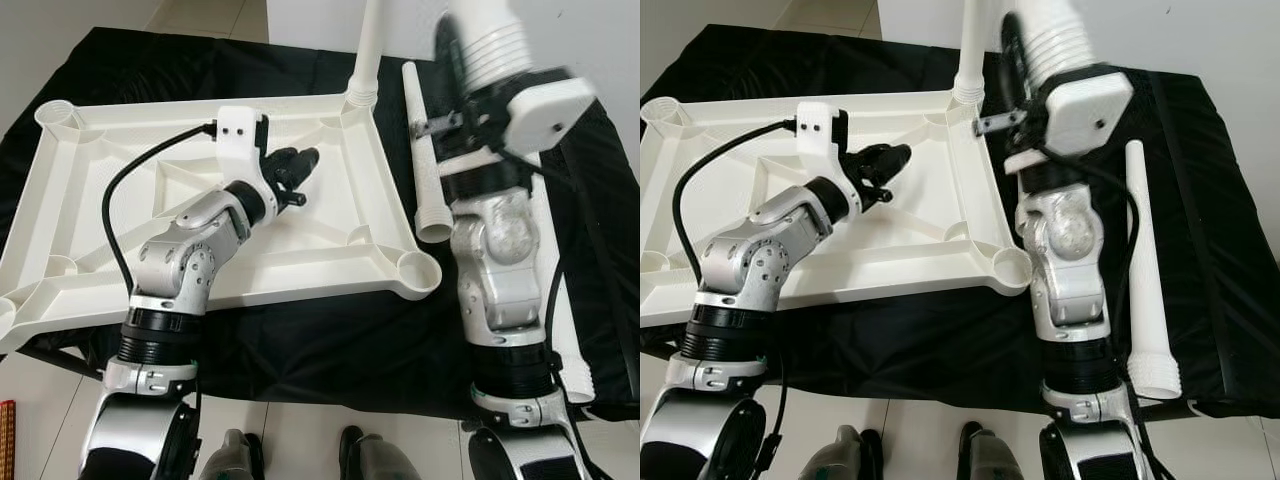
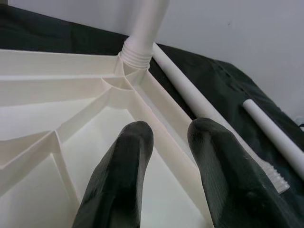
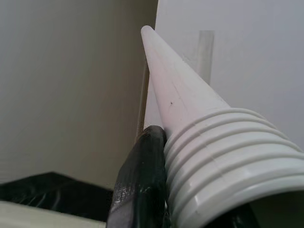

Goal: Building children table

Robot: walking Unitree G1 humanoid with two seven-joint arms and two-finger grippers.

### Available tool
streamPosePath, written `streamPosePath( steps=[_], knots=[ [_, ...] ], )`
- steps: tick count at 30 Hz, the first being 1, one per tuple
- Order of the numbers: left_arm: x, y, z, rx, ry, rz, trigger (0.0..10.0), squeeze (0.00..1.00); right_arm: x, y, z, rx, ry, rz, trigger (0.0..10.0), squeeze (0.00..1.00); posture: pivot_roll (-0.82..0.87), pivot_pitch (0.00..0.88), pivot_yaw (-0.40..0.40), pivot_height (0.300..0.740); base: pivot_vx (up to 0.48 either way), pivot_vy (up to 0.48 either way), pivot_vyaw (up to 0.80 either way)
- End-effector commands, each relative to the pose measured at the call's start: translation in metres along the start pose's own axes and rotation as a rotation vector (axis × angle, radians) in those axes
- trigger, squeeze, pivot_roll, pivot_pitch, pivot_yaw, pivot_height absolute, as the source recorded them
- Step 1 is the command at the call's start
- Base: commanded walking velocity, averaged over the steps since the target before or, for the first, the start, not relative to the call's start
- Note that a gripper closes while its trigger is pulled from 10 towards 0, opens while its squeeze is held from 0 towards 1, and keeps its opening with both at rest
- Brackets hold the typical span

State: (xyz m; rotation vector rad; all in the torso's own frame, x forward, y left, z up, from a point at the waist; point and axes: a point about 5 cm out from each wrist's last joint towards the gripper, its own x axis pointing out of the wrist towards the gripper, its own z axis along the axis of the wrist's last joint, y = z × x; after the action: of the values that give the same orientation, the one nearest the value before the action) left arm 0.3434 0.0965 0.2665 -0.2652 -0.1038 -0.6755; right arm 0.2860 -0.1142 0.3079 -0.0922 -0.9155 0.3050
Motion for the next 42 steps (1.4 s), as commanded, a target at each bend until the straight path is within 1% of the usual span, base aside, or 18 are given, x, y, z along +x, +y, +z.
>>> streamPosePath(
  steps=[1,4,5,6,8,9,10,12,13,14,16,18,19,21,26,30,35,42],
  knots=[
    [-0.001,-0.009,0.002,-0.025,-0.004,-0.212,10.0,0.0,-0.003,0.003,0.0,0.024,0.013,0.034,10.0,0.0,0.03,0.185,-0.006,0.74,0.0,0.0,0.0],
    [-0.002,-0.008,0.008,-0.039,-0.029,-0.242,10.0,0.0,-0.009,0.006,-0.005,0.04,0.049,0.063,10.0,0.0,0.03,0.185,-0.006,0.74,0.0,0.0,0.0],
    [-0.002,-0.007,0.013,-0.089,-0.047,-0.277,10.0,0.45,-0.015,0.006,-0.01,0.057,0.087,0.075,10.0,0.0,0.03,0.185,-0.016,0.74,0.0,0.0,0.0],
    [-0.003,-0.006,0.016,-0.142,-0.06,-0.313,10.0,1.0,-0.02,0.005,-0.013,0.069,0.114,0.082,10.0,0.0,0.02,0.184,-0.018,0.74,0.0,0.0,0.0],
    [-0.003,-0.006,0.016,-0.142,-0.06,-0.313,10.0,1.0,-0.02,0.005,-0.013,0.069,0.114,0.082,10.0,0.0,0.02,0.184,-0.018,0.74,0.0,0.0,0.0],
    [-0.003,-0.005,0.02,-0.193,-0.071,-0.337,10.0,1.0,-0.025,0.005,-0.016,0.086,0.14,0.084,10.0,0.0,0.02,0.183,-0.02,0.74,0.0,0.0,0.0],
    [-0.003,-0.005,0.02,-0.193,-0.071,-0.337,10.0,1.0,-0.025,0.005,-0.016,0.086,0.14,0.084,10.0,0.0,0.02,0.183,-0.02,0.74,0.0,0.0,0.0],
    [-0.003,-0.012,0.029,-0.265,-0.102,-0.429,10.0,1.0,-0.033,0.005,-0.021,0.104,0.18,0.094,10.0,0.0,0.02,0.178,-0.027,0.74,0.0,0.0,0.0],
    [-0.003,-0.012,0.029,-0.265,-0.102,-0.429,10.0,1.0,-0.033,0.005,-0.021,0.104,0.18,0.094,10.0,0.0,0.02,0.178,-0.027,0.74,0.0,0.0,0.0],
    [-0.003,-0.015,0.034,-0.296,-0.117,-0.473,10.0,1.0,-0.036,0.005,-0.022,0.108,0.191,0.096,10.0,0.0,0.02,0.178,-0.027,0.74,0.0,0.0,0.0],
    [-0.005,-0.022,0.04,-0.324,-0.141,-0.543,10.0,1.0,-0.039,0.006,-0.024,0.119,0.208,0.103,10.0,0.0,0.01,0.171,-0.03,0.74,0.0,0.0,0.0],
    [-0.005,-0.023,0.041,-0.325,-0.145,-0.552,10.0,1.0,-0.04,0.006,-0.025,0.123,0.212,0.106,10.0,0.0,0.01,0.171,-0.03,0.74,0.0,0.0,0.0],
    [-0.003,-0.024,0.042,-0.33,-0.151,-0.556,10.0,0.0,-0.04,0.006,-0.025,0.135,0.219,0.107,10.0,0.0,0.01,0.171,-0.03,0.74,0.0,0.0,0.0],
    [0.0,-0.026,0.044,-0.36,-0.16,-0.573,10.0,0.0,-0.041,0.008,-0.026,0.153,0.231,0.119,10.0,0.0,0.01,0.169,-0.033,0.74,0.0,0.0,0.0],
    [0.005,-0.028,0.046,-0.351,-0.165,-0.571,10.0,0.0,-0.041,0.009,-0.026,0.168,0.237,0.132,10.0,0.0,0.01,0.172,-0.034,0.74,0.0,0.0,0.0],
    [0.014,-0.026,0.046,-0.391,-0.142,-0.556,10.0,0.0,-0.039,0.014,-0.025,0.189,0.23,0.167,10.0,0.0,0.01,0.177,-0.03,0.74,0.0,0.0,0.0],
    [0.017,-0.026,0.044,-0.396,-0.134,-0.556,10.0,0.0,-0.038,0.017,-0.024,0.196,0.227,0.182,10.0,0.0,0.01,0.178,-0.027,0.74,0.0,0.0,0.0],
    [0.029,-0.021,0.04,-0.404,-0.108,-0.494,10.0,0.0,-0.039,0.022,-0.022,0.216,0.23,0.22,10.0,0.0,0.01,0.182,-0.022,0.74,0.0,0.0,0.0]
  ],
)
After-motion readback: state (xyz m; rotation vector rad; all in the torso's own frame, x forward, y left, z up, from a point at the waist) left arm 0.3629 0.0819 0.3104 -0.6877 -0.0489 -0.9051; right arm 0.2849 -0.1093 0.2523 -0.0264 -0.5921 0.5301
